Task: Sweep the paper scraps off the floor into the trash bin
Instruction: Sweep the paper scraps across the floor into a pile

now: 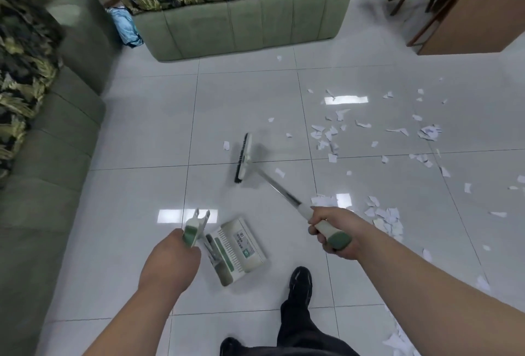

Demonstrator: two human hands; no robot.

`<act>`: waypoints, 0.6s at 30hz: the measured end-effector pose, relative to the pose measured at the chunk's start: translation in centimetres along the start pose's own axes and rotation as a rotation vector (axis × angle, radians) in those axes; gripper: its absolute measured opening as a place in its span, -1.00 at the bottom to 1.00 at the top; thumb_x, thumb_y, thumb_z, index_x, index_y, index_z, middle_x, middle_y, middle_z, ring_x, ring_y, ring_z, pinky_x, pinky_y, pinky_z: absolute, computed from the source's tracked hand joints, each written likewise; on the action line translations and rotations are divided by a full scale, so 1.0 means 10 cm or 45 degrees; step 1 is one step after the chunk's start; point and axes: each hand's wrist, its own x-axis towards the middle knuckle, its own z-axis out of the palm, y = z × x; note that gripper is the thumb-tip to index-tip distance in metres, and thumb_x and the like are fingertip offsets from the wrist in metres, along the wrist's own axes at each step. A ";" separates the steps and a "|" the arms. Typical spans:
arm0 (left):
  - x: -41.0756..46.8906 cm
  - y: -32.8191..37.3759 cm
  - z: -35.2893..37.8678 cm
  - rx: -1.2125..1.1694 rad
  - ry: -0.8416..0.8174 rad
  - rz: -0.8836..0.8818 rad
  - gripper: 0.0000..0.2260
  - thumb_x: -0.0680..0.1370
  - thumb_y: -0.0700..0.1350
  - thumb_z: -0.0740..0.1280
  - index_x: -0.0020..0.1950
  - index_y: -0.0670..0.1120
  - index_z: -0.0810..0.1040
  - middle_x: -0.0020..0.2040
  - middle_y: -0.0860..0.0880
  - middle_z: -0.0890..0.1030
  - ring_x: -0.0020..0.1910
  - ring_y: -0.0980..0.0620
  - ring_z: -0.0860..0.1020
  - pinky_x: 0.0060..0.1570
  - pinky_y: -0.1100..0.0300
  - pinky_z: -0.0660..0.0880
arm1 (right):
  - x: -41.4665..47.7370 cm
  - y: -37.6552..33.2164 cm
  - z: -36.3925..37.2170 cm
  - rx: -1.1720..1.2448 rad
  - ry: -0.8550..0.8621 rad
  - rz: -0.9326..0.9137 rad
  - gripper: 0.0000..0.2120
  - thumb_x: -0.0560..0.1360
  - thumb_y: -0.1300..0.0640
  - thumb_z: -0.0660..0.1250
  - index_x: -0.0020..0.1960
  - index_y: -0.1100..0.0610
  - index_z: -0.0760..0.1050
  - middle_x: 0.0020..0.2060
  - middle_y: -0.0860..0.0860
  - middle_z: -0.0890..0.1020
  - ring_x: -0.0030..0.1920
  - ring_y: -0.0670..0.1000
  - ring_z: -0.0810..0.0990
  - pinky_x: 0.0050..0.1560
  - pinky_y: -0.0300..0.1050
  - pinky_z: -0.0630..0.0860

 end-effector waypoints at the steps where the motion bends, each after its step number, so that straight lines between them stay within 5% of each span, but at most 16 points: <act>1: 0.02 0.07 0.00 -0.007 0.008 -0.023 -0.92 0.55 -0.23 0.21 -0.13 -0.12 0.44 -0.22 -0.09 0.57 -0.31 -0.05 0.49 -0.37 0.17 0.33 | 0.12 -0.15 0.05 -0.007 -0.033 0.008 -0.57 0.42 0.25 0.36 0.30 0.17 0.53 -0.33 0.10 0.58 -0.48 -0.01 0.42 -0.46 -0.24 0.30; 5: 0.11 0.34 0.01 -0.013 0.060 -0.103 -0.94 0.57 -0.21 0.22 -0.08 -0.11 0.45 -0.22 -0.10 0.58 -0.33 -0.06 0.50 -0.40 0.18 0.34 | 0.62 -0.59 0.25 -0.087 -0.174 0.087 -0.69 0.52 0.24 0.33 0.26 0.16 0.45 -0.22 0.16 0.69 -0.48 0.01 0.48 -0.49 -0.24 0.40; 9: 0.19 0.60 0.08 0.003 0.087 -0.151 -0.95 0.57 -0.20 0.22 -0.09 -0.11 0.43 -0.25 -0.11 0.56 -0.36 -0.06 0.49 -0.40 0.17 0.34 | 1.03 -0.72 0.25 -0.496 -0.104 0.176 -0.78 0.60 0.23 0.28 0.23 0.24 0.41 -0.06 0.20 0.68 -0.34 0.08 0.60 -0.44 -0.19 0.53; 13: 0.26 0.86 0.20 0.020 0.067 -0.161 -0.92 0.57 -0.18 0.22 -0.12 -0.07 0.39 -0.27 -0.07 0.53 -0.36 -0.04 0.47 -0.39 0.17 0.32 | 1.23 -0.66 -0.03 -1.142 -0.024 0.110 -0.73 0.59 0.30 0.20 0.28 0.22 0.43 -0.20 0.10 0.48 -0.09 0.15 0.57 -0.23 -0.02 0.59; 15: 0.29 0.98 0.25 0.045 0.035 -0.138 -0.94 0.58 -0.17 0.22 -0.10 -0.07 0.40 -0.24 -0.07 0.55 -0.35 -0.04 0.49 -0.39 0.17 0.33 | 1.18 -0.61 -0.28 -1.461 0.051 0.009 -0.79 0.57 0.31 0.19 0.18 0.14 0.42 -0.26 0.05 0.42 -0.07 0.17 0.58 -0.20 -0.03 0.55; 18: 0.35 1.16 0.30 0.097 -0.003 -0.085 -0.98 0.59 -0.15 0.22 -0.03 -0.07 0.43 -0.20 -0.06 0.57 -0.32 -0.02 0.51 -0.39 0.17 0.34 | 1.18 -0.49 -0.78 -1.973 0.116 -0.083 -0.67 0.56 0.29 0.16 0.29 0.08 0.42 -0.19 -0.01 0.45 -0.09 0.12 0.61 -0.02 0.01 0.57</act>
